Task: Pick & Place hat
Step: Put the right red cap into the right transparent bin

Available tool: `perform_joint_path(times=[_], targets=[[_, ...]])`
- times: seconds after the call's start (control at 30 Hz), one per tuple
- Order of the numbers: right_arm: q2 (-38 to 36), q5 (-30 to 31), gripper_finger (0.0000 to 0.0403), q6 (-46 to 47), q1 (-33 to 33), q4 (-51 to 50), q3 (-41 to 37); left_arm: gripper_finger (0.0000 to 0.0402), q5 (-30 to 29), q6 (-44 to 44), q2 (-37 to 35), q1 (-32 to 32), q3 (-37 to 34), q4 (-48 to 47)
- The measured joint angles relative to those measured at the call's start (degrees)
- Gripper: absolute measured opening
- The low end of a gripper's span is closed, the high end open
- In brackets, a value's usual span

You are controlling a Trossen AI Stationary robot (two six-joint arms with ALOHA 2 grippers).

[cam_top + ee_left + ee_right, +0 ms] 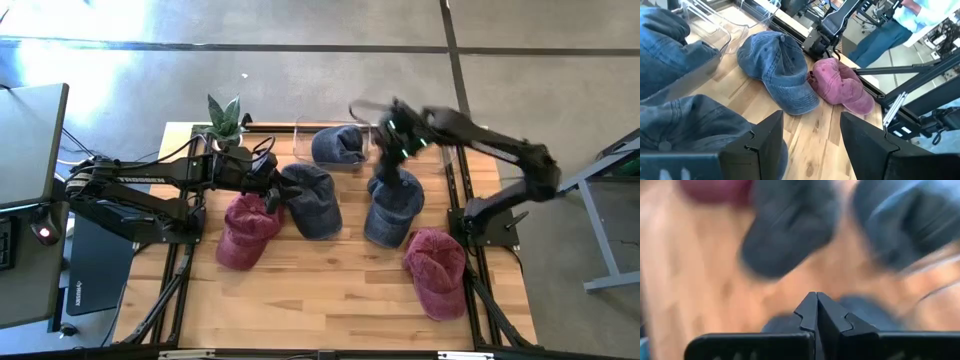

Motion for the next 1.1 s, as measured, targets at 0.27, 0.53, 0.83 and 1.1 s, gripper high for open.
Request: perform_joint_path(times=[0.27,0.53,0.83,1.1], targets=[[-17.0,-11.7,0.0080,18.8,18.2,-8.9,-17.6,0.0192,2.0,5.7,0.0,0.0,0.0,0.0],[-22.8,-11.5,0.0242,23.9,34.9,-9.0,-29.0,0.0192,4.0,7.6,0.0,0.0,0.0,0.0],[-17.1,7.0,0.0271,23.5,44.5,-6.3,-37.9,0.0192,4.1,7.1,0.0,0.0,0.0,0.0],[-10.3,10.7,0.0262,16.4,46.3,3.7,-43.4,0.0192,4.1,7.1,0.0,0.0,0.0,0.0]])
